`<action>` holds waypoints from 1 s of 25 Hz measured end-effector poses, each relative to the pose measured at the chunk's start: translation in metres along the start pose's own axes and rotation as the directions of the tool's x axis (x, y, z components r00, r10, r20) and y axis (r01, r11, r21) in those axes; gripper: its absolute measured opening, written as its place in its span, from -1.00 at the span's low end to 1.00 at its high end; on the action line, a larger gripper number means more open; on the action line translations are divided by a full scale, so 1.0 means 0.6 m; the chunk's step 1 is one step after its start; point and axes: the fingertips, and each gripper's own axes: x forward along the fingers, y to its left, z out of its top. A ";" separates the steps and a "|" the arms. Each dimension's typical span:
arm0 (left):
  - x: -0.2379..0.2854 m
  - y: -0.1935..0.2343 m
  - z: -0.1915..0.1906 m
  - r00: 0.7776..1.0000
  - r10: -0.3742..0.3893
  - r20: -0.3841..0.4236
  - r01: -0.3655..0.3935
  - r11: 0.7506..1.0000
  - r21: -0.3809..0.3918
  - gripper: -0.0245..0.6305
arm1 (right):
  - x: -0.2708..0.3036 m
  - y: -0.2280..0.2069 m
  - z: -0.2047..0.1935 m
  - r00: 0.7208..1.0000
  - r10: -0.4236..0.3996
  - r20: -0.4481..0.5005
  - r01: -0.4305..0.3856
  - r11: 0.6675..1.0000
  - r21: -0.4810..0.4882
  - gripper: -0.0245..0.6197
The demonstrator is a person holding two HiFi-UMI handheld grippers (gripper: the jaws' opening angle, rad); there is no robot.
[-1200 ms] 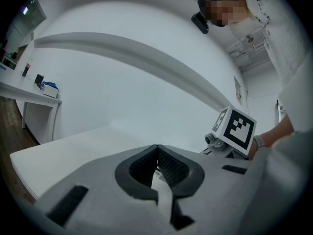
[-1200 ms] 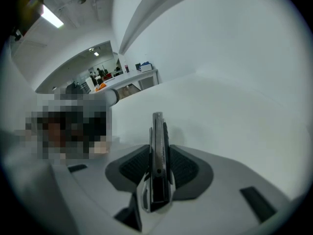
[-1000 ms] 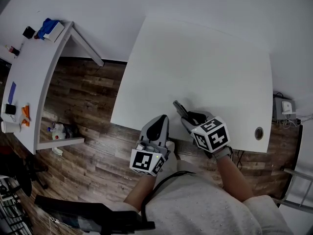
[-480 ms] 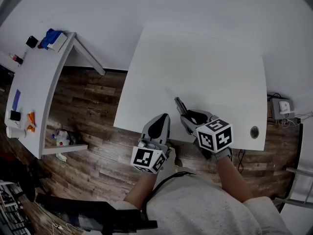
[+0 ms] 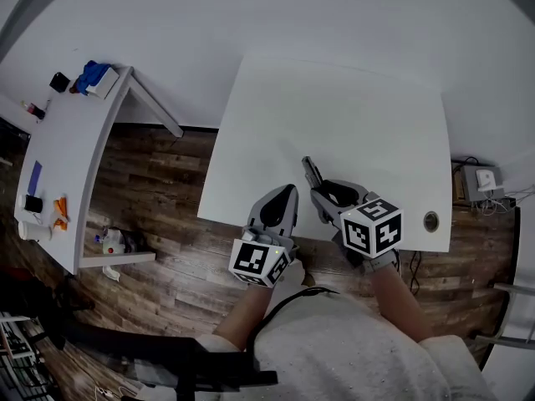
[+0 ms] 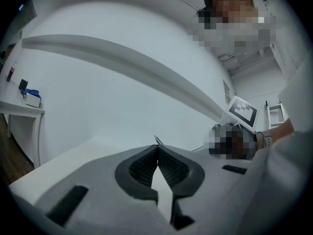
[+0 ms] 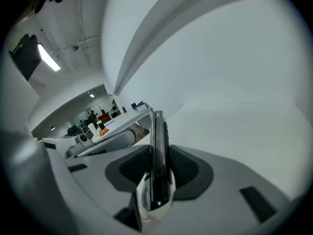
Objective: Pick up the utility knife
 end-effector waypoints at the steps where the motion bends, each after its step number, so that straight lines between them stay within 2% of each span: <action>1: 0.002 -0.003 0.003 1.000 -0.004 0.002 0.004 1.000 0.002 -0.90 | -0.003 -0.001 0.005 1.000 -0.003 0.010 0.003 1.000 0.003 -0.52; 12: 0.009 -0.017 0.025 0.999 -0.030 0.011 0.030 0.999 0.019 -0.90 | -0.026 -0.003 0.041 0.994 -0.034 0.102 0.032 0.999 0.029 -0.52; 25: -0.007 -0.010 0.011 1.000 -0.011 -0.005 0.011 1.000 0.010 -0.90 | -0.012 -0.008 -0.002 0.994 -0.064 0.092 0.059 0.997 0.056 -0.52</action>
